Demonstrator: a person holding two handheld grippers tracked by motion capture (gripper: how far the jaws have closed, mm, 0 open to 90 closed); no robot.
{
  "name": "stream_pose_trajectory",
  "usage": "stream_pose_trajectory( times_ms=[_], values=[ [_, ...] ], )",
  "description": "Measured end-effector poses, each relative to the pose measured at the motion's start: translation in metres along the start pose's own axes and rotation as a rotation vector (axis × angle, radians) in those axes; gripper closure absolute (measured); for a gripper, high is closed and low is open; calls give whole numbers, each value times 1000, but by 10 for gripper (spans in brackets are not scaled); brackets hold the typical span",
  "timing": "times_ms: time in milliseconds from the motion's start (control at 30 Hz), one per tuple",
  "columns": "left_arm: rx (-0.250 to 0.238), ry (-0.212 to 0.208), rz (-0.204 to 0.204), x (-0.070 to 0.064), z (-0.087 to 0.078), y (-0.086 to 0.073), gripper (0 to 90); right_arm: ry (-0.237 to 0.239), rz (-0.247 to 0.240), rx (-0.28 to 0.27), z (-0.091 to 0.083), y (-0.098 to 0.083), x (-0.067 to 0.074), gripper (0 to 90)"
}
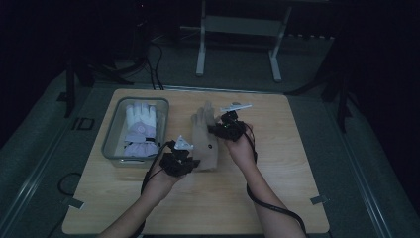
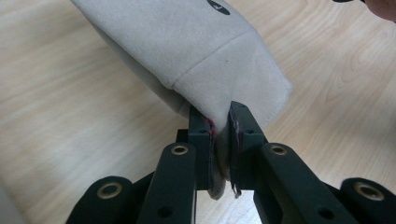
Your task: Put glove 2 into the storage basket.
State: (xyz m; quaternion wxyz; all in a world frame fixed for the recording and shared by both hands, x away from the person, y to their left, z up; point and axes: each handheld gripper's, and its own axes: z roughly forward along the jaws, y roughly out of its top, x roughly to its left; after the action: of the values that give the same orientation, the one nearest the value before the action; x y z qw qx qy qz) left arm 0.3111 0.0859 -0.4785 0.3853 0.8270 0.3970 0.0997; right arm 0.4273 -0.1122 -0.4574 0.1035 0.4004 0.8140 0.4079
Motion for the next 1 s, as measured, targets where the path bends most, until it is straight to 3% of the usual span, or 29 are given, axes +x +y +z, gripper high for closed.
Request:
stream_pose_trajectory(
  times_ms=[233, 467, 700, 1000],
  values=[
    [-30, 37, -3, 12, -24, 8, 821, 22, -32, -29, -3, 29, 12, 735],
    [-55, 81, -12, 26, -51, 13, 821, 38, -73, -59, -1, 61, 34, 736],
    [-81, 119, -49, 48, -81, 6, 821, 67, -118, -69, 11, 91, 62, 735],
    [-97, 186, -108, 83, -123, -14, 821, 100, -190, -64, 40, 127, 111, 735]
  ],
)
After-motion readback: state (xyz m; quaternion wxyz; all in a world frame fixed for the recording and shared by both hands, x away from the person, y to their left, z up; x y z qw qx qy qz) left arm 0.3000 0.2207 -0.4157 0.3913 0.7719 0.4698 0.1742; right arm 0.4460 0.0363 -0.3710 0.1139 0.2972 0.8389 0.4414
